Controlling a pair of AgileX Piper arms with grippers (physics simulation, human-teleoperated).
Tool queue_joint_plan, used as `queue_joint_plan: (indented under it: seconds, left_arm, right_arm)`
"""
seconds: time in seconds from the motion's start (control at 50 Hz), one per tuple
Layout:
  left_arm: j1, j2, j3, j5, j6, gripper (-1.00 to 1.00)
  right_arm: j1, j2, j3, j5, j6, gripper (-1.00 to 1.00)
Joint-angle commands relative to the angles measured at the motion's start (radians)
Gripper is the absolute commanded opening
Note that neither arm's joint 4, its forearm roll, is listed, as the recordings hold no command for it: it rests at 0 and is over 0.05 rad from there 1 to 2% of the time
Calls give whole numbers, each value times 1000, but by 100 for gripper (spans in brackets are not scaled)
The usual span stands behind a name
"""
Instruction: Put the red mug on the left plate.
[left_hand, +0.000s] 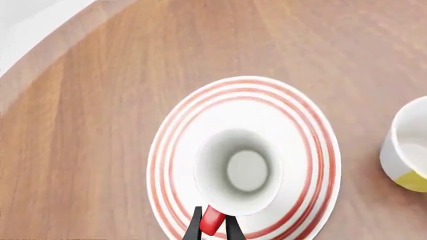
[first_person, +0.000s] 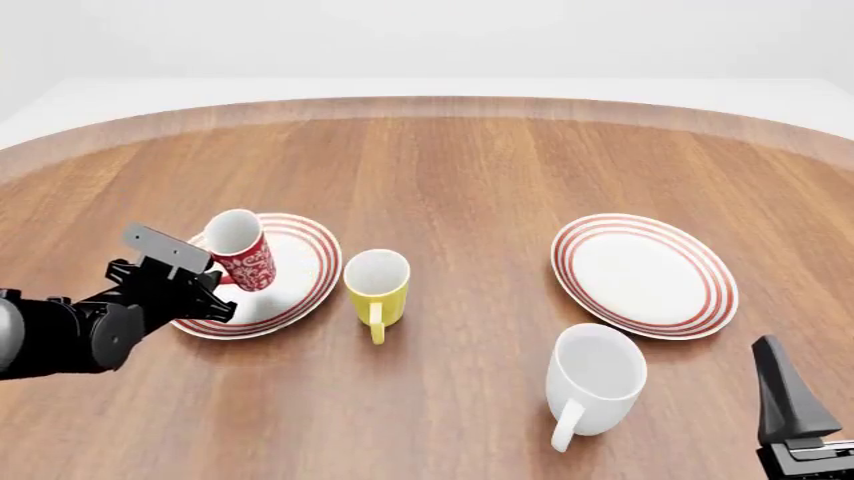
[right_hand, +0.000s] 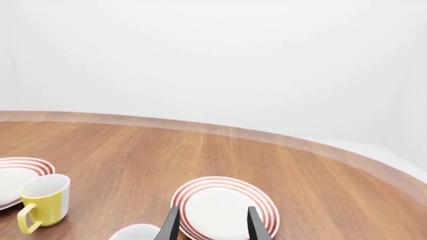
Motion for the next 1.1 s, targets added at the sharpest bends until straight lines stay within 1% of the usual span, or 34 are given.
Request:
queue_joint_plan:
  seconds: [0.02,0.2,0.38,0.5,0.58,0.76,0.96,0.98,1.1]
  left_arm:
    - [11,17,-9,-13,13,-100]
    - [12,45,-17,-28,13,-100]
    - [12,52,-33,-18,17,-100]
    - [10,56,-21,-30,19,-100]
    - [9,52,-22,-24,-2,-100]
    - [7,54,-34,-17,0,-100]
    - [10,56,-18,-34,-2,-100]
    - [8,56,-17,-34,-4,100]
    - [7,49,-18,-26,-11,100]
  right_arm:
    - [0,0,-1,-1,0,100]
    - [-1,0,-3,1,2,100]
    - [-2,0,-2,-1,2,100]
    - [-2,0,-2,0,3,100]
    - [-1,0,-2,0,2,100]
    - [-2,0,0,-1,3,100]
    - [-2,0,0,-1,3,100]
    - [-2,0,0,-1,3,100]
    - [-2,0,0,-1,2,100]
